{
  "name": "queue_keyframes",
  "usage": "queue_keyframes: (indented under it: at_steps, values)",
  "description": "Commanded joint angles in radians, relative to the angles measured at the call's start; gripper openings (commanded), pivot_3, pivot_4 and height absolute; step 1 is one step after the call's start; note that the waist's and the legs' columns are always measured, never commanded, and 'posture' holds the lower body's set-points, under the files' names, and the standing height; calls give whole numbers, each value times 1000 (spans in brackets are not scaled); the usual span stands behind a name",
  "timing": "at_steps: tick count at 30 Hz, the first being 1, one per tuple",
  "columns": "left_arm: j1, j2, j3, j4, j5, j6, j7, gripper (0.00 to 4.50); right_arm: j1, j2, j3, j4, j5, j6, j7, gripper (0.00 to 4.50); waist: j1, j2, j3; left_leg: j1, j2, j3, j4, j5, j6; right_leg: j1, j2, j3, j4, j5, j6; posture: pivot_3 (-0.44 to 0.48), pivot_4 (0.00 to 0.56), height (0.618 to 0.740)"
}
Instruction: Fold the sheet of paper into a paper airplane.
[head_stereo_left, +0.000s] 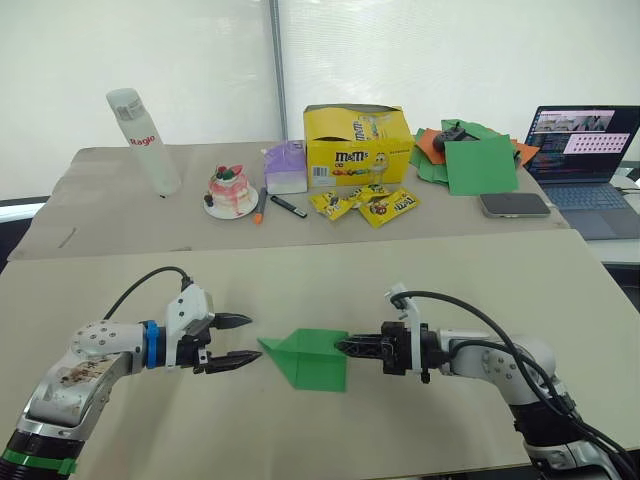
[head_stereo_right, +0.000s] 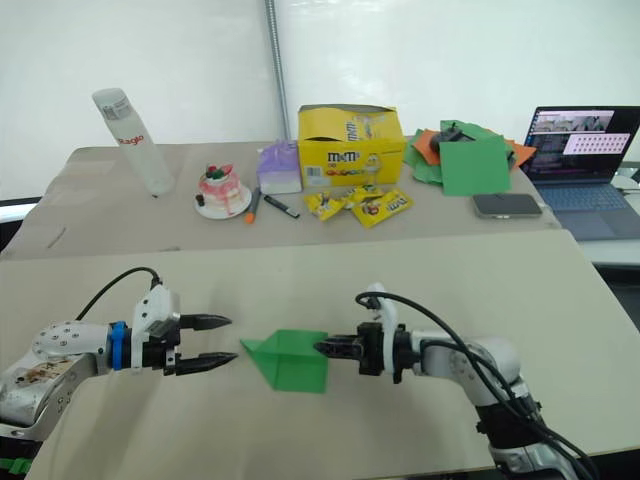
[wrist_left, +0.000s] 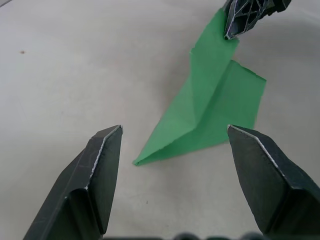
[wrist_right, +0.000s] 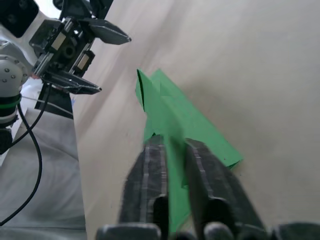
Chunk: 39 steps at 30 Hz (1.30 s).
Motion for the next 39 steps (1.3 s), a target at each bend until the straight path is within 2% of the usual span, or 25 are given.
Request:
queue_keyframes:
  at_steps: [1, 4, 7, 11, 14, 16, 17, 19, 21, 24, 27, 31, 35, 39]
  values:
    - [-14, 15, 29, -19, -23, 18, 2, 3537, -68, -12, 2, 25, -43, -22, 61, 43, -1, 0, 0, 0, 0, 0, 0, 0, 0, 0, 0, 0, 0, 0, 0, 0, 150, 740]
    - [-19, 13, 26, -18, -23, 23, 4, 3537, -167, 6, -27, 71, -85, -94, 100, 43, -6, 0, 0, 0, 0, 0, 0, 0, 0, 0, 0, 0, 0, 0, 0, 0, 150, 740]
    - [-19, 13, 31, -2, -1, -3, 6, 3537, -287, 41, -76, 135, -165, -273, 145, 43, -12, 0, 0, 0, 0, 1, 0, 1, -1, -1, 1, -1, 1, 0, 0, 0, 150, 740]
    - [-18, 17, 41, 10, 0, -13, 5, 3537, -359, 39, -40, 180, -365, -595, 236, 43, -13, 0, 0, 0, 0, -2, -1, 1, -2, -2, 1, -2, 2, 1, -1, 0, 150, 740]
    - [-16, 17, 44, 15, 1, -17, 4, 3537, -373, 14, 51, 222, -645, -1060, 299, 43, -14, 0, 0, 0, 0, -1, -1, 1, -1, -2, 1, -3, 2, 2, 0, 0, 150, 740]
    - [-18, 13, 41, 18, 4, -19, 6, 3537, -362, -36, 147, 294, -909, -1523, 282, 43, -17, 0, 0, 0, -1, 0, 0, 1, -1, -3, 2, -4, 3, 2, 1, 0, 150, 740]
    - [-19, 12, 40, 19, 4, -19, 6, 3537, -351, -45, 165, 333, -998, -1701, 247, 43, -17, 0, 0, 1, -1, 0, 0, 1, -1, -3, 3, -4, 3, 2, 1, 0, 150, 740]
    - [-22, 10, 41, 24, 2, -18, 5, 3537, -355, -66, 185, 406, -1271, -2011, 69, 43, -18, 0, 0, 3, -4, 1, 0, 1, -1, -4, 4, -7, 3, 2, 1, 0, 150, 740]
    - [-23, 10, 37, 27, 1, -19, 2, 3537, -349, -50, 162, 466, -1422, -2179, -81, 43, -18, 0, 0, 5, -8, 1, -1, 1, -2, -5, 3, -10, 3, 2, 1, 0, 150, 740]
    - [-28, 10, 36, 29, -3, -15, -3, 3537, -327, -52, 154, 510, -1637, -2304, -259, 43, -19, 0, 0, 6, -9, 1, 0, 1, -2, -6, 4, -9, 4, 2, 1, 0, 150, 740]
    - [-38, 11, 38, 31, -11, -6, -7, 3537, -293, -70, 167, 523, -1808, -2349, -408, 43, -18, 0, 0, 7, -9, 1, 0, 1, -2, -6, 4, -9, 4, 2, 1, 0, 150, 740]
    - [-46, 8, 30, 34, -13, -4, -15, 3537, -252, -88, 201, 542, -1897, -2323, -491, 43, -21, 0, 0, 7, -10, 1, 0, 1, -2, -6, 5, -8, 4, 2, 1, 0, 150, 740]
    - [-57, -4, 17, 27, -26, 6, -24, 3537, -218, -115, 217, 506, -1810, -2261, -435, 1187, -24, 0, 0, 7, -9, 1, 0, 1, -2, -2, 5, -6, 4, 2, 1, 0, 150, 740]
    - [-59, -27, 16, 1, -59, 4, -43, 3537, -161, -188, 195, 415, -1722, -2193, -368, 2593, -20, 0, 0, 7, -9, 1, 0, 1, -2, -1, 5, -4, 3, 2, 1, 0, 150, 740]
